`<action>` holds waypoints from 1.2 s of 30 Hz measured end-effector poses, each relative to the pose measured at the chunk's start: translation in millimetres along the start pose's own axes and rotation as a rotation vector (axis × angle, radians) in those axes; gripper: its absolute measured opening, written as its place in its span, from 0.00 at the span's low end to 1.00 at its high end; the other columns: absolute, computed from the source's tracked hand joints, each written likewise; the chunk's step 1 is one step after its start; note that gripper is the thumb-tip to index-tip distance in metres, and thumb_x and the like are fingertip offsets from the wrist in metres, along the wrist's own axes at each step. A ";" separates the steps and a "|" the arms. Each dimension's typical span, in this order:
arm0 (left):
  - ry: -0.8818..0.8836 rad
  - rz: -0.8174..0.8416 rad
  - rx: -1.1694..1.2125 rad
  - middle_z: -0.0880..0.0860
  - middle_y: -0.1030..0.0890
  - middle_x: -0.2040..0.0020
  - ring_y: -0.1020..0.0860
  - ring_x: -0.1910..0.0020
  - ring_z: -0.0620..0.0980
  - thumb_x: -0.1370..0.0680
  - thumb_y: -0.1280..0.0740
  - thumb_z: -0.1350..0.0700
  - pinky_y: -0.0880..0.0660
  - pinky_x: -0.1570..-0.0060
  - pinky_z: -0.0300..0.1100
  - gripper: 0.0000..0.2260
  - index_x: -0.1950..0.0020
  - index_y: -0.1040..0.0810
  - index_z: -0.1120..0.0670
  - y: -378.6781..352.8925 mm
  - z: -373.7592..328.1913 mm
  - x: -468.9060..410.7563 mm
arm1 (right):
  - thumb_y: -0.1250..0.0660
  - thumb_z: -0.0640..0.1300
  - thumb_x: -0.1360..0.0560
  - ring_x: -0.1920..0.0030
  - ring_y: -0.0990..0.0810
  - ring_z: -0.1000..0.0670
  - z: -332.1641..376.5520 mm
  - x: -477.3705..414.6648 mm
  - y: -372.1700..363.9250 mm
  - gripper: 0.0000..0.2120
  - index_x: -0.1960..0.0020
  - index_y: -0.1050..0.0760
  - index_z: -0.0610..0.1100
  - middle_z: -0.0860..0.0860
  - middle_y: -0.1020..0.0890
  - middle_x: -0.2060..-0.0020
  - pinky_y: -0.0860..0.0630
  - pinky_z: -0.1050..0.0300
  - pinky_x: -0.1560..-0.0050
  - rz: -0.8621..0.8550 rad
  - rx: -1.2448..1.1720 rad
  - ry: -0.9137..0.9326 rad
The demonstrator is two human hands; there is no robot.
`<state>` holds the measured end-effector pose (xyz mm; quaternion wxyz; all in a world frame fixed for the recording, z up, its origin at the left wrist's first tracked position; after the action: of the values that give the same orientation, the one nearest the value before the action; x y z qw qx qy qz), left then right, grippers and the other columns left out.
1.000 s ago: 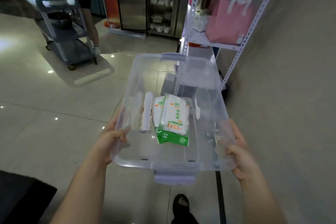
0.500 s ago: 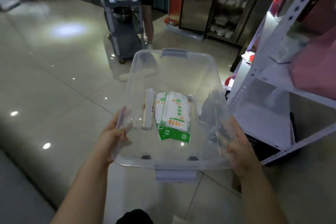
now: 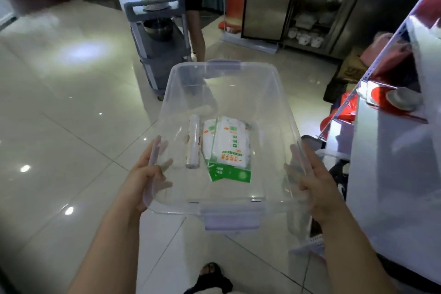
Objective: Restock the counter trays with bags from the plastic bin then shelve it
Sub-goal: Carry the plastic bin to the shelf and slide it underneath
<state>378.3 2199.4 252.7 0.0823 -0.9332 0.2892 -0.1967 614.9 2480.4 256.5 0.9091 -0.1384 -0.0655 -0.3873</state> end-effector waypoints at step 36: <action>0.160 0.611 -0.282 0.40 0.18 0.45 0.18 0.49 0.48 0.37 0.47 0.78 0.22 0.57 0.50 0.40 0.39 0.23 0.40 -352.8 -192.2 -798.9 | 0.29 0.41 0.27 0.42 0.21 0.41 162.3 -623.7 76.9 0.30 0.33 0.33 0.66 0.62 0.25 0.35 0.23 0.41 0.43 -0.637 -0.050 0.103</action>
<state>-125.8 2937.8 266.5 -0.0152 -0.7873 0.5852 -0.1936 237.3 3008.3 254.5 0.7406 -0.1134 -0.0501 -0.6604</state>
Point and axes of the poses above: each hand's wrist, its own x-axis away from the middle knuckle, its own y-axis out of the back of the hand, z = x × y, the point moved 7 cm from there along -x, towards the middle knuckle
